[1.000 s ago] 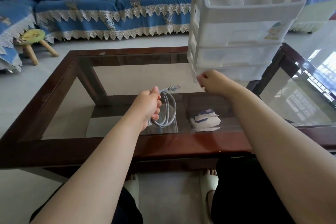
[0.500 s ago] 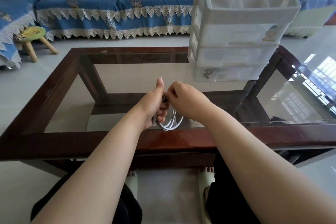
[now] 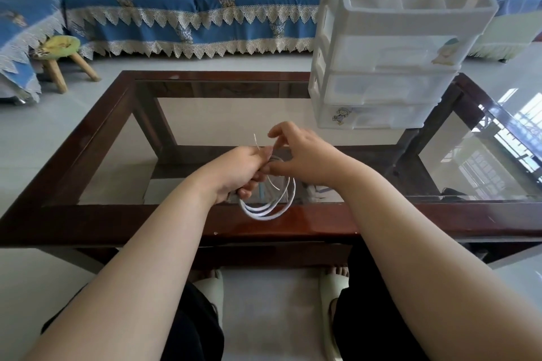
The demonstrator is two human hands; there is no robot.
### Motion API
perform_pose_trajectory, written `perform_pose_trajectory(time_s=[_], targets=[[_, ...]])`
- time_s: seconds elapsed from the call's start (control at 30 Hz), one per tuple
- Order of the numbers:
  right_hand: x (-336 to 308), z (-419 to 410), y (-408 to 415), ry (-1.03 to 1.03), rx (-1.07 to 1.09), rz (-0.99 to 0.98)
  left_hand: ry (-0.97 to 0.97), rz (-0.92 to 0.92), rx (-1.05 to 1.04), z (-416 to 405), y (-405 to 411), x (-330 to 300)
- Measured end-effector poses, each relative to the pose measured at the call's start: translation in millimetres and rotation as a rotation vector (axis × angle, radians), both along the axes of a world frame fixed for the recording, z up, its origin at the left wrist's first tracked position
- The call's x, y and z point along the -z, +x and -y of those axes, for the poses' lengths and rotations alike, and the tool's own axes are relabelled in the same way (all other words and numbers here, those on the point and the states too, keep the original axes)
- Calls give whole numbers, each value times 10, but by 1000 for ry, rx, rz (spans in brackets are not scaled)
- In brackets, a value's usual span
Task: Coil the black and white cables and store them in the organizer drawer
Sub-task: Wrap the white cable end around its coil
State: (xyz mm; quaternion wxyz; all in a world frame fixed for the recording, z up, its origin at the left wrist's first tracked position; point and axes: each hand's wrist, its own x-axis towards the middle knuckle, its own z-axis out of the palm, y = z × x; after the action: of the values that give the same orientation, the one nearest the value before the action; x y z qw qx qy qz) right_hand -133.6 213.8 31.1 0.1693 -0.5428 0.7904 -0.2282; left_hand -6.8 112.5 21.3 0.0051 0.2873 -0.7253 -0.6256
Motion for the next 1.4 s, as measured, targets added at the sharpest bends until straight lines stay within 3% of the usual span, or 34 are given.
perform_pose_trajectory(time_s=[0.1,0.23,0.47,0.6,0.73,0.9,1.0,1.17,1.4], targets=[[61,10,48,114,-61,163,-52,-29,6,56,34,-16],[124,82,143,13,-7,-8,-54,-66,-38,112,65,-27],[172,99,153,-65,-25,-249,-240,-26,-141,154,78,23],[137,103,136,-129,-41,-369,-140,-110,-259,137,86,5],[133,146,108,-200,-35,-417,-420,-180,-364,78,81,-35],[149,163,10,-305,-95,-495,280,-158,-382,168,163,-154],[183,167,-14,-429,-127,-549,517,-125,-383,216,215,-174],[245,174,-60,-551,-181,-578,591,-117,-389,186,191,-149],[244,75,-130,-601,-247,-654,521,-110,-285,142,169,-121]])
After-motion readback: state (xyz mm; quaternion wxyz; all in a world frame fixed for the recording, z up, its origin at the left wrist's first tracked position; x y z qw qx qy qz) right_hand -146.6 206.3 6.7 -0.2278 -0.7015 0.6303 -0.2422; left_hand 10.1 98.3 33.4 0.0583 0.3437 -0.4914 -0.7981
